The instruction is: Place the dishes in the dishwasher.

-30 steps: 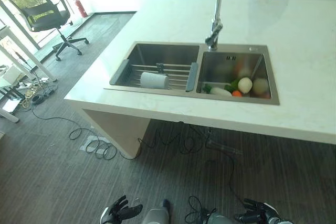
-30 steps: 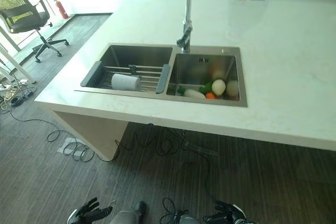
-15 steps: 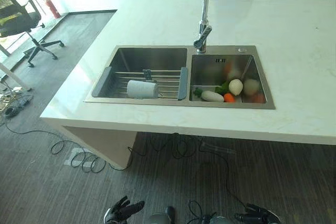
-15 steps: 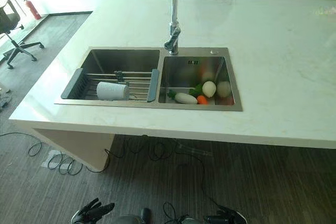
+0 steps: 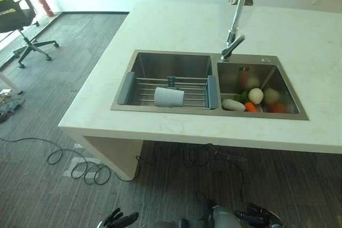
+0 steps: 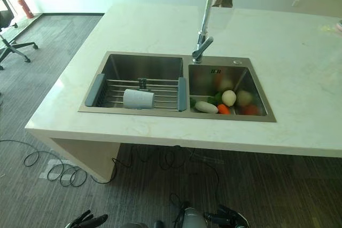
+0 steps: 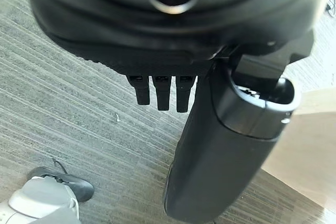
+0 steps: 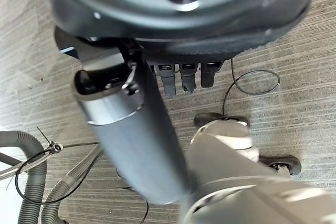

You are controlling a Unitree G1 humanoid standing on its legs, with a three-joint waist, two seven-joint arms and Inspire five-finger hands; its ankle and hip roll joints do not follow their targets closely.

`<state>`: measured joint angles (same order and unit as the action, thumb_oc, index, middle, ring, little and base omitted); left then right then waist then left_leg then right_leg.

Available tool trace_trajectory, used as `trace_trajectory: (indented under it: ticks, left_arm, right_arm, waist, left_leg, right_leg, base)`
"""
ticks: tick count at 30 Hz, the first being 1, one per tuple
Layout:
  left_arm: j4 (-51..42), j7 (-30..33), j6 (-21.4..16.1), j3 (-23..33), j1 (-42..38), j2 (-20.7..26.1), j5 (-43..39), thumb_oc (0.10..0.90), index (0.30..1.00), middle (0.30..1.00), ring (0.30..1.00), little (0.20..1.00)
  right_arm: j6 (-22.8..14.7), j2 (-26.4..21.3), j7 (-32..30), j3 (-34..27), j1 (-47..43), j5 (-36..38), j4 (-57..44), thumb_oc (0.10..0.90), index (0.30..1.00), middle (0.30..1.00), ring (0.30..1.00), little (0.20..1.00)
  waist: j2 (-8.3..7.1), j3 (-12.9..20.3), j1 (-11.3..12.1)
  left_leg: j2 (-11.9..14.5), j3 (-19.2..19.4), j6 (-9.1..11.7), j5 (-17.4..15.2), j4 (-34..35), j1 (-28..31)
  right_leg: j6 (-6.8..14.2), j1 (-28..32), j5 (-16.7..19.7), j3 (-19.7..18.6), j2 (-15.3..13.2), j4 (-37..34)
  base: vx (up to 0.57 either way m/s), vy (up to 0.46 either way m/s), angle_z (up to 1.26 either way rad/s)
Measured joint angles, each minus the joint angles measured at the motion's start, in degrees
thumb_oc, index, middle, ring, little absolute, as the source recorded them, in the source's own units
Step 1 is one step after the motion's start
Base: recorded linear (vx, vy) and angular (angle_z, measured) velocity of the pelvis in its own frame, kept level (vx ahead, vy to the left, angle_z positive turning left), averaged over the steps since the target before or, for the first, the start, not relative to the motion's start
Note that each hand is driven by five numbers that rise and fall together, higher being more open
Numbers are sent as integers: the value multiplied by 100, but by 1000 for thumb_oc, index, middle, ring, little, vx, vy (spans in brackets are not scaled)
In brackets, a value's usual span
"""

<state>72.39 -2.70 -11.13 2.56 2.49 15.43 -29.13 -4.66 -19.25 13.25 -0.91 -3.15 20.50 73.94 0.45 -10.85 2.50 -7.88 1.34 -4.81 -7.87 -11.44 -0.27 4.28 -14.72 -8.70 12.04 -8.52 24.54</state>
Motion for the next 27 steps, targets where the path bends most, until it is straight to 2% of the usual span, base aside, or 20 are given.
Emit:
trace_trajectory:
  ticks: [4,6,7,8,9,10,11,12,13,14,15,17,18,19,21,24,25,27]
  left_arm:
    - [-48,114,0,66,20,5,-215,800,900,900,900,900]
    - [-54,131,-50,127,15,3,-424,800,900,900,900,900]
    - [-47,166,-118,167,47,-12,-507,800,900,900,900,900]
    - [-57,215,-172,171,63,-27,-579,800,900,900,900,900]
    - [-120,234,-200,182,16,-49,-616,800,900,900,900,900]
    - [-141,215,-186,169,-37,-67,-603,800,900,900,900,900]
    - [-209,221,-185,150,-35,-79,-602,800,900,900,900,900]
    - [-259,204,-184,118,-85,-113,-600,800,900,900,900,900]
    - [-236,213,-122,99,-175,-202,-596,800,900,900,900,900]
    - [-167,221,-91,101,-187,-235,-595,800,900,900,900,900]
    - [-30,234,-43,100,-188,-295,-595,800,900,900,900,900]
    - [-41,240,-34,44,-201,-334,-613,800,900,900,900,900]
    - [-41,244,-64,45,-186,-334,-622,800,900,900,900,900]
    - [-72,339,-95,176,-223,-280,-695,800,900,900,900,900]
    - [-160,498,-345,508,-193,-172,-990,800,900,900,900,900]
    - [-230,768,-660,898,-282,247,-1099,800,900,900,900,900]
    - [-396,942,-820,1086,-248,528,-1102,800,900,900,900,900]
    - [-784,1041,-1122,1389,-84,802,-1112,800,900,900,900,900]
  right_arm:
    - [104,13,-3,4,55,-28,5,800,900,900,900,900]
    - [132,57,-71,10,88,-31,11,800,900,900,900,900]
    - [156,67,-88,10,124,-81,84,800,900,900,900,900]
    - [153,66,-111,14,105,-117,98,800,900,900,900,900]
    - [143,55,-178,16,126,-119,129,800,900,900,900,900]
    - [128,31,-343,16,72,-110,139,800,900,900,900,900]
    - [117,-11,-427,13,50,-122,144,800,900,900,900,900]
    - [113,-73,-527,12,22,-130,148,800,900,900,900,900]
    - [103,-201,-707,10,5,-130,168,800,900,900,900,900]
    - [103,-222,-820,9,-27,-129,129,800,900,900,900,900]
    - [100,-221,-982,2,-8,-129,94,800,900,900,900,900]
    - [75,-201,-1222,1,95,-379,52,800,900,900,900,900]
    - [73,-199,-1301,1,163,-505,57,800,900,900,900,900]
    - [88,-93,-1393,9,212,-668,58,800,900,900,900,900]
    - [91,44,-1431,23,318,-744,47,800,900,900,900,900]
    - [91,82,-1432,12,304,-738,9,800,900,900,900,900]
    - [88,72,-1434,9,267,-727,-4,800,900,900,900,900]
    - [92,70,-1433,7,275,-722,-29,800,900,900,900,900]
  waist:
    - [-6,10,73]
    - [-6,13,75]
    - [-135,20,99]
    - [-252,3,167]
    - [-365,-61,264]
    - [-392,-90,367]
    - [-309,-120,365]
    - [-158,-190,343]
    - [66,-276,335]
    - [114,-275,275]
    - [149,-254,218]
    - [250,-182,185]
    - [338,-119,172]
    - [161,-123,152]
    - [-9,15,227]
    - [-37,37,222]
    - [-38,54,233]
    - [-38,121,243]
  left_leg:
    - [33,-91,-7,4,78,150]
    - [127,-162,44,30,67,174]
    - [109,-89,384,250,-142,123]
    - [29,-11,624,406,-362,28]
    - [-39,-26,794,509,-1021,-328]
    - [227,-144,672,245,-926,-684]
    - [525,-188,714,269,-580,-815]
    - [889,-172,791,319,-529,-1027]
    - [1354,-131,947,441,-467,-1340]
    - [1435,-125,939,443,-450,-1429]
    - [1433,-179,935,444,-429,-1377]
    - [1337,-142,903,452,-414,-1047]
    - [1294,-151,815,512,-216,-783]
    - [1102,-87,752,547,7,-634]
    - [932,131,594,520,46,-601]
    - [800,152,423,408,-97,-582]
    - [777,159,378,365,-118,-581]
    - [779,174,374,339,-114,-585]
  right_leg:
    - [-9,584,-276,-67,79,-253]
    - [-118,772,-288,-2,229,-478]
    - [-222,935,-269,10,174,-571]
    - [-285,913,-318,-34,93,-537]
    - [-397,896,-316,-111,-24,-527]
    - [-490,947,-195,35,-6,-707]
    - [-487,913,-232,61,82,-705]
    - [-518,910,-280,151,190,-700]
    - [-372,823,-280,229,283,-608]
    - [-345,790,-268,257,281,-602]
    - [-374,781,-299,248,203,-595]
    - [-262,778,-278,254,94,-565]
    - [-196,742,-286,245,59,-446]
    - [-64,674,-361,149,-149,-263]
    - [8,638,-348,121,-413,-260]
    - [197,877,-158,211,-546,-577]
    - [234,916,-128,232,-562,-672]
    - [254,928,-102,234,-568,-719]
  base:
    - [98,-156,-5]
    - [60,-159,18]
    - [9,-105,13]
    - [-8,-5,3]
    - [-32,256,-5]
    - [-26,301,8]
    - [-23,376,28]
    - [18,378,28]
    - [18,401,22]
    - [29,423,0]
    - [36,285,-9]
    - [58,198,-11]
    - [47,123,6]
    - [34,117,-4]
    - [15,75,-17]
    - [13,65,-1]
    - [14,43,-1]
    - [19,5,-4]
